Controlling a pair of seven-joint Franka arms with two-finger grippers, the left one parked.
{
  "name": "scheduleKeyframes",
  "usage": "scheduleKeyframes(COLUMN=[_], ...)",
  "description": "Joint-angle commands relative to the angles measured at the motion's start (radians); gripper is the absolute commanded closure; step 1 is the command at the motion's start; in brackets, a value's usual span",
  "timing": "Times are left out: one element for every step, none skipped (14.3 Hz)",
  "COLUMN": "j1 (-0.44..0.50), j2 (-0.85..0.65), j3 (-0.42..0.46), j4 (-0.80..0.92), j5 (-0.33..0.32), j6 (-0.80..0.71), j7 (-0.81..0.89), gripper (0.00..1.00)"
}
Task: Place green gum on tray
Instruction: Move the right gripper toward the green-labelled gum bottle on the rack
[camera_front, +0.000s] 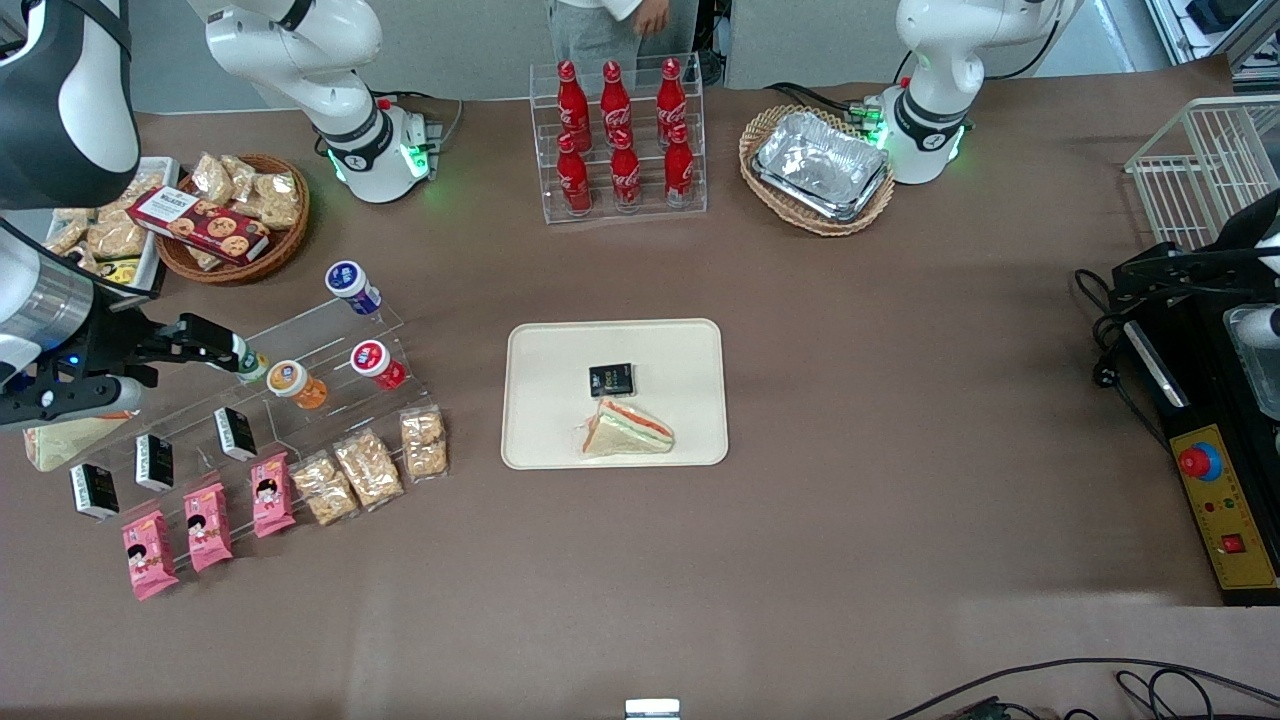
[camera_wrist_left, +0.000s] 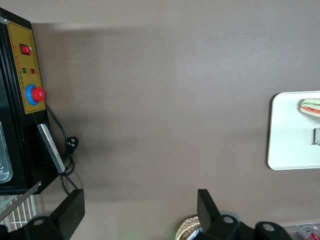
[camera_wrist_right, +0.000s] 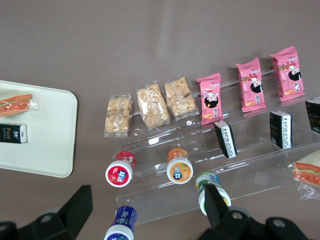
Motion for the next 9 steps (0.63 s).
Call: scheduleKeyframes(j1=[-0.013,-0.012,-0.012,-0.012,-0.012,-0.012,-0.012,-0.012,-0.010], j2=[-0.036,-0.039,-0.047,-0.062,-0.078,-0.094,-0.113,-0.139,-0.168], j3=[-0.020,-0.052,-0.072,-0.088,-0.101,-0.109,-0.126,-0.132,-0.137], j4=[0.004,0.001,-0.004,-0.010,-0.013,-0.016,-0.032,-0.061,-0.102], j5=[-0.014,-0.012,-0.012,-0.012,-0.012,-0.014,-0.014,-0.014,-0.018], j6=[-0.039,-0.039,-0.046,-0.054,-0.071,-0.094,-0.111,-0.111,-0.100], j7=[-0.125,-0.187,-0.240,-0.279,-0.294,-0.295,-0.295,-0.295,-0.298], gripper=[0.00,0.00,0.00,0.00,0.00,0.00,0.00,0.00,0.00])
